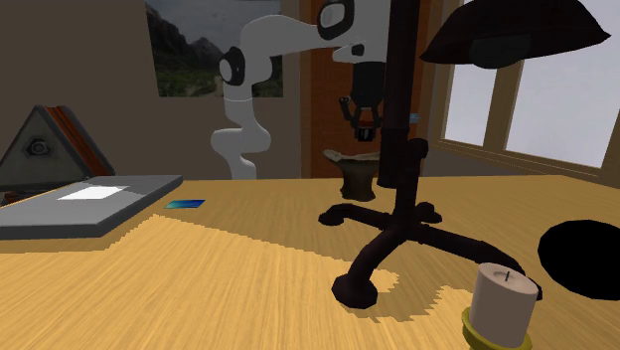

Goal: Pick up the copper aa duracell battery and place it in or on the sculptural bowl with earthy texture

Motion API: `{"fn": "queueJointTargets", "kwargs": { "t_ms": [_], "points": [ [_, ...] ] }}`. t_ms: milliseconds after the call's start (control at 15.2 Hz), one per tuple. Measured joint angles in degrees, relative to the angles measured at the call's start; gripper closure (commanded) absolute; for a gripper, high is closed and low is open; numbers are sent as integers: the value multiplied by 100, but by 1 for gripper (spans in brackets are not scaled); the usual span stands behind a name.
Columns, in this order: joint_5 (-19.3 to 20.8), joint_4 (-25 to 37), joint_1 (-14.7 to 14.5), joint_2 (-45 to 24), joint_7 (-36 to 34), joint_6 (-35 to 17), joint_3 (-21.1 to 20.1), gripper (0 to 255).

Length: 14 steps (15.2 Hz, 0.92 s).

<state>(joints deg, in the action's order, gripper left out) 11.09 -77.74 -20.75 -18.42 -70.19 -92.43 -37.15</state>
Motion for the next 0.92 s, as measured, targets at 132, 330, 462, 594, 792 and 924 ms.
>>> {"fn": "queueJointTargets", "kwargs": {
  "t_ms": [132,330,462,594,792,924],
  "points": [
    [-8,-108,23,13,5,-97,4,255],
    [-13,-139,31,21,9,-122,5,255],
    [-14,-145,33,23,10,-127,5,255],
    [-14,-146,33,24,10,-128,5,0],
    [-14,-146,33,24,10,-128,5,0],
    [-14,-146,33,24,10,-128,5,0]
  ]
}}
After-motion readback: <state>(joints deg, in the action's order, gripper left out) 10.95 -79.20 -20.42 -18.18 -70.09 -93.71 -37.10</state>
